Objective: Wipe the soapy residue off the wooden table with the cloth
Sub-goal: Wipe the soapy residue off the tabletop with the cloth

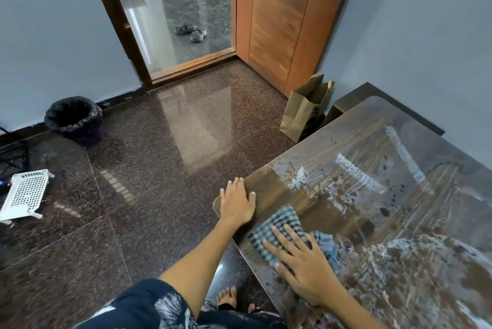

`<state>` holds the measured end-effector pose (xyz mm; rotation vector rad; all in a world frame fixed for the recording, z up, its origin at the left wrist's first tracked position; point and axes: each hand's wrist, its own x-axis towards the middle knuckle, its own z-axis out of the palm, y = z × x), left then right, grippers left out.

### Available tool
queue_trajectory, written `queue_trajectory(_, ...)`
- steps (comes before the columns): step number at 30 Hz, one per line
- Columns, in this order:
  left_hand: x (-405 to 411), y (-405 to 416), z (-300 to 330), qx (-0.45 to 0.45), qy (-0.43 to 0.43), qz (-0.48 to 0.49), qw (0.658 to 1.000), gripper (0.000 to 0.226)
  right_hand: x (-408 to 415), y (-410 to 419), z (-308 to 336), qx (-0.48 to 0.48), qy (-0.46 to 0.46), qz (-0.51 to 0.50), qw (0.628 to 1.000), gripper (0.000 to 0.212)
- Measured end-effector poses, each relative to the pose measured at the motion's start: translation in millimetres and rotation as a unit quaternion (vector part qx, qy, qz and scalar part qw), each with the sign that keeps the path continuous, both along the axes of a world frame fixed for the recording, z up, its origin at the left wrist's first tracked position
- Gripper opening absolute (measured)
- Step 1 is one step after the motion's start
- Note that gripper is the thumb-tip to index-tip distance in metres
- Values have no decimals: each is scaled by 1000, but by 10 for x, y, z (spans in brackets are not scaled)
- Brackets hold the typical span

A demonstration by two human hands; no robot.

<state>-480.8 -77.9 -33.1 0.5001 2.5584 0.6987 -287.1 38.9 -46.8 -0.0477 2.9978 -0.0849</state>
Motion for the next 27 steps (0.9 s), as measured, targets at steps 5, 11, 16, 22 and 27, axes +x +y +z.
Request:
queue_trajectory(5,-30,-12,-12,1,-2,-5,1000,55,-227,302,-10,4,1,-134,991,51)
queue_trajectory(11,-4,-10,-7,10,-5,4,1000,54,-524,-88,-2,-40,6,-167,985,51)
queue_trajectory(16,27,28,4,-9,4,-11,1000,57,66,-65,-95,-9,29,-39,999,48)
queue_trajectory(22,-28,30,-30,-5,8,-16,1000,53,-39,446,-119,20,17,-169,985,53)
queue_trajectory(27,-31,37,-6,8,-5,-7,1000,54,-648,167,-39,-36,4,-244,969,57)
